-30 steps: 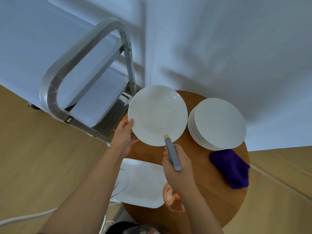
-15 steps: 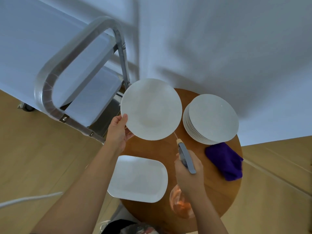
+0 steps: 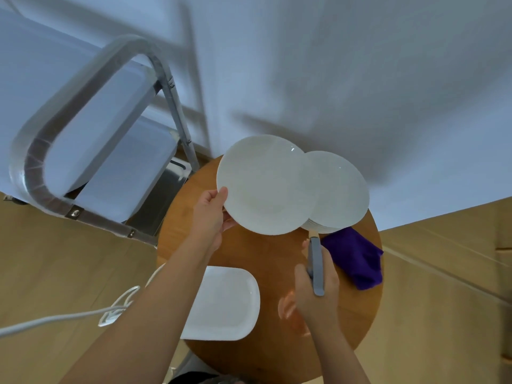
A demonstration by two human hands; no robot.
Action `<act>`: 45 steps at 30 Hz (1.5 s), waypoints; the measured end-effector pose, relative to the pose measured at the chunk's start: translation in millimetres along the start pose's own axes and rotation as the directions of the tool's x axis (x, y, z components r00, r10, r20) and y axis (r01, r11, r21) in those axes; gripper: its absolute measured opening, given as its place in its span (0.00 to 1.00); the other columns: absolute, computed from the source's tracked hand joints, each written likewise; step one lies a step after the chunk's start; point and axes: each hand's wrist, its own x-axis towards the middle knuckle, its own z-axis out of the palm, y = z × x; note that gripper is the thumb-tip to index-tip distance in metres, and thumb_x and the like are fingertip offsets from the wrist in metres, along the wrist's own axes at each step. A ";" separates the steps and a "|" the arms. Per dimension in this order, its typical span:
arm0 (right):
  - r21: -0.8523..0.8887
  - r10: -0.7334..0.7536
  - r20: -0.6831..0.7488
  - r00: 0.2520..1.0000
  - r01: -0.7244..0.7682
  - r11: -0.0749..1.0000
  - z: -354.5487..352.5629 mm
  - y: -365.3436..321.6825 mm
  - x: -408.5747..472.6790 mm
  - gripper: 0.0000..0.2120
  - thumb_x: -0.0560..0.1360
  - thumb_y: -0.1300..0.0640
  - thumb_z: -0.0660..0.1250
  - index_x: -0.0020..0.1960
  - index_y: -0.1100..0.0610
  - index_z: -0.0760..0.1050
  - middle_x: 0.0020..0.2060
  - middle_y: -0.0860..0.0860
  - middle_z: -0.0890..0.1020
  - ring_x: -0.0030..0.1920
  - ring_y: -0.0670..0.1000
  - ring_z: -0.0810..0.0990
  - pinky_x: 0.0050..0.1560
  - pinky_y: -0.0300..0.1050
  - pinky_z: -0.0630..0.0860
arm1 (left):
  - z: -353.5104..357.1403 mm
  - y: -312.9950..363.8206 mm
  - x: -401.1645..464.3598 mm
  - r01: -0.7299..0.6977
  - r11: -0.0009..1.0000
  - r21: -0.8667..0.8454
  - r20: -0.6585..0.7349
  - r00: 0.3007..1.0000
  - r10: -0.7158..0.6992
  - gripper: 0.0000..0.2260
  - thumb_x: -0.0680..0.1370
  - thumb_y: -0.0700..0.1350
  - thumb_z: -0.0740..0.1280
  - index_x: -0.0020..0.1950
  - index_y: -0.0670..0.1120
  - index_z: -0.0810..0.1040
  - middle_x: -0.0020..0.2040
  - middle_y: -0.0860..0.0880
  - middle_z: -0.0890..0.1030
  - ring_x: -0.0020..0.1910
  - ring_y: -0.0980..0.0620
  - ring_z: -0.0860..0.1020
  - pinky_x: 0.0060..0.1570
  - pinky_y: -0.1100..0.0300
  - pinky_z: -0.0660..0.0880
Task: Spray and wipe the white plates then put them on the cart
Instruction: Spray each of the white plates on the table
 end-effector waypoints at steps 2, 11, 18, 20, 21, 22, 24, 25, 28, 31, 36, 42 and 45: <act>-0.055 -0.071 -0.038 0.997 0.069 0.996 -6.0 4.2 2.7 0.11 0.72 0.75 0.63 0.47 0.62 0.71 0.28 0.44 0.68 0.28 0.36 0.74 0.25 0.24 0.67 | 18.7 2.3 0.0 0.012 1.000 0.005 0.027 1.000 -0.012 0.05 0.82 0.47 0.61 0.50 0.47 0.74 0.50 0.47 0.82 0.49 0.47 0.81 0.37 0.57 0.81; -0.132 -0.126 -0.041 0.991 0.120 0.984 -32.8 26.5 21.2 0.11 0.71 0.74 0.66 0.53 0.70 0.75 0.33 0.40 0.70 0.35 0.33 0.74 0.31 0.22 0.69 | 110.0 -5.0 5.5 0.031 0.978 0.205 0.026 0.999 -0.037 0.06 0.81 0.46 0.62 0.47 0.45 0.72 0.50 0.46 0.80 0.46 0.47 0.80 0.29 0.60 0.77; -0.034 -0.036 0.033 0.999 0.037 0.999 -58.0 40.6 38.4 0.14 0.73 0.70 0.65 0.57 0.61 0.75 0.36 0.41 0.76 0.39 0.37 0.77 0.35 0.26 0.72 | 150.0 -24.1 13.6 0.089 0.957 0.276 -0.019 0.996 -0.087 0.08 0.81 0.45 0.61 0.59 0.44 0.71 0.57 0.45 0.76 0.55 0.44 0.76 0.36 0.55 0.79; 0.068 -0.015 0.093 0.996 0.009 0.998 -69.6 41.2 37.2 0.16 0.75 0.65 0.63 0.60 0.51 0.74 0.45 0.36 0.80 0.48 0.37 0.78 0.45 0.27 0.74 | 155.8 -29.0 17.5 0.031 0.932 0.362 -0.037 0.999 -0.019 0.08 0.82 0.46 0.60 0.57 0.43 0.71 0.55 0.46 0.76 0.52 0.47 0.77 0.35 0.57 0.79; 0.086 -0.016 0.108 0.994 0.007 0.996 -73.0 41.2 37.6 0.17 0.75 0.64 0.63 0.61 0.50 0.73 0.47 0.33 0.79 0.50 0.37 0.78 0.47 0.27 0.74 | 157.4 -30.9 20.3 -0.021 0.898 0.440 -0.040 0.998 0.043 0.07 0.82 0.46 0.59 0.55 0.44 0.70 0.53 0.46 0.77 0.48 0.49 0.76 0.37 0.57 0.79; 0.075 -0.026 0.111 0.993 0.018 0.997 -74.5 42.0 39.2 0.17 0.75 0.65 0.63 0.61 0.50 0.73 0.47 0.31 0.78 0.50 0.35 0.77 0.48 0.26 0.73 | 157.9 -32.4 22.7 -0.083 0.838 0.539 -0.034 0.992 0.120 0.07 0.82 0.47 0.58 0.54 0.44 0.70 0.50 0.46 0.77 0.44 0.51 0.75 0.38 0.57 0.78; -0.026 -0.077 0.061 0.995 0.079 0.997 -71.6 44.1 45.1 0.18 0.73 0.72 0.65 0.58 0.56 0.74 0.40 0.34 0.78 0.47 0.29 0.75 0.43 0.21 0.70 | 156.5 -34.1 28.5 -0.176 0.662 0.729 -0.001 0.966 0.258 0.10 0.83 0.48 0.57 0.53 0.42 0.72 0.45 0.48 0.75 0.38 0.55 0.72 0.36 0.62 0.73; -0.074 -0.098 0.039 0.994 0.100 0.992 -67.5 45.0 47.7 0.18 0.70 0.76 0.67 0.55 0.61 0.75 0.38 0.35 0.74 0.44 0.26 0.73 0.39 0.19 0.69 | 155.1 -34.2 31.3 -0.196 0.566 0.801 0.019 0.952 0.304 0.12 0.83 0.48 0.56 0.53 0.41 0.74 0.46 0.48 0.74 0.39 0.54 0.72 0.37 0.63 0.71; -0.117 -0.139 0.010 0.990 0.139 0.983 -62.9 51.4 51.8 0.15 0.68 0.74 0.68 0.53 0.67 0.75 0.38 0.39 0.72 0.42 0.26 0.73 0.37 0.18 0.68 | 150.2 -39.1 37.2 -0.201 0.239 0.950 0.092 0.911 0.402 0.15 0.83 0.50 0.56 0.52 0.41 0.77 0.54 0.45 0.73 0.50 0.49 0.72 0.49 0.58 0.73; -0.135 -0.140 0.043 0.989 0.145 0.980 -62.2 54.0 52.9 0.13 0.71 0.69 0.67 0.55 0.64 0.76 0.38 0.38 0.73 0.41 0.31 0.75 0.36 0.21 0.70 | 145.9 -48.6 36.5 -0.161 0.044 0.986 0.129 0.899 0.418 0.16 0.83 0.52 0.55 0.59 0.44 0.76 0.60 0.46 0.73 0.57 0.49 0.70 0.54 0.57 0.70; -0.106 -0.080 0.100 0.992 0.091 0.990 -54.5 53.3 54.0 0.13 0.73 0.70 0.67 0.57 0.64 0.74 0.33 0.43 0.72 0.34 0.42 0.76 0.30 0.28 0.72 | 133.9 -54.9 38.5 -0.212 0.134 0.968 0.179 0.959 0.221 0.23 0.83 0.54 0.49 0.76 0.45 0.61 0.71 0.43 0.68 0.69 0.43 0.65 0.65 0.49 0.67; -0.170 -0.252 0.106 0.962 0.267 0.949 -34.0 39.4 56.1 0.13 0.76 0.49 0.66 0.52 0.59 0.75 0.38 0.49 0.76 0.36 0.50 0.75 0.34 0.43 0.77 | 83.5 -53.3 41.5 -0.134 0.624 0.770 0.008 0.980 0.201 0.22 0.83 0.54 0.53 0.74 0.44 0.64 0.72 0.45 0.69 0.71 0.46 0.66 0.69 0.50 0.63; -0.240 -0.300 0.155 0.941 0.330 0.913 -15.7 33.2 61.9 0.12 0.77 0.39 0.59 0.42 0.46 0.69 0.29 0.43 0.73 0.30 0.47 0.74 0.28 0.33 0.72 | 43.2 -48.2 44.8 -0.108 0.738 0.666 -0.100 0.968 0.232 0.17 0.83 0.52 0.55 0.66 0.45 0.72 0.60 0.46 0.77 0.59 0.49 0.74 0.60 0.53 0.71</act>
